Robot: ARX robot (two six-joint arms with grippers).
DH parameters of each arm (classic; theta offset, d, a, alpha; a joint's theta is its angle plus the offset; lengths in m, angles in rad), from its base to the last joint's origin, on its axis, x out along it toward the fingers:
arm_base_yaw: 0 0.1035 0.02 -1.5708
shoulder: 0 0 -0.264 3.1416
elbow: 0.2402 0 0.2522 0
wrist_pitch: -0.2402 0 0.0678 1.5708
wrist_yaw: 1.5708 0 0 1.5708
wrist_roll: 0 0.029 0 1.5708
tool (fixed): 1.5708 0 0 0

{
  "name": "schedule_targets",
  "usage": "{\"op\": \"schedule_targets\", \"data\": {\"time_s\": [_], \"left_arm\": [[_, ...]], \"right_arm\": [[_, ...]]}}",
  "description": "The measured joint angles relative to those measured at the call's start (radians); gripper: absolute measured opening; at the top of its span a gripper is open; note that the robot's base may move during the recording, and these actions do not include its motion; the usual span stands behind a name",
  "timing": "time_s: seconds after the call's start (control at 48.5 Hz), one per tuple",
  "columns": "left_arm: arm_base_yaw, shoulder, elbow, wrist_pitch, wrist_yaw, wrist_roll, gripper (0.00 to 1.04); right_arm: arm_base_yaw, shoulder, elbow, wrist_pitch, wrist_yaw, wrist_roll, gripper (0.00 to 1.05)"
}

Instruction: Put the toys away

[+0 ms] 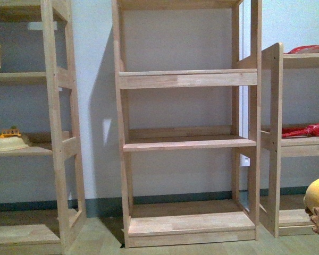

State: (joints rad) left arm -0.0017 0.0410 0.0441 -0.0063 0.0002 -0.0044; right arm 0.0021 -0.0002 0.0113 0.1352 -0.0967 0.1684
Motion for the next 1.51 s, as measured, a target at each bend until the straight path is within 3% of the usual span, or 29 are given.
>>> {"op": "schedule_targets", "data": {"time_s": [1.506], "left_arm": [[0.001, 0.0, 0.0, 0.0, 0.0, 0.0, 0.99]], "right_arm": [[0.001, 0.0, 0.0, 0.0, 0.001, 0.0, 0.19]]}}
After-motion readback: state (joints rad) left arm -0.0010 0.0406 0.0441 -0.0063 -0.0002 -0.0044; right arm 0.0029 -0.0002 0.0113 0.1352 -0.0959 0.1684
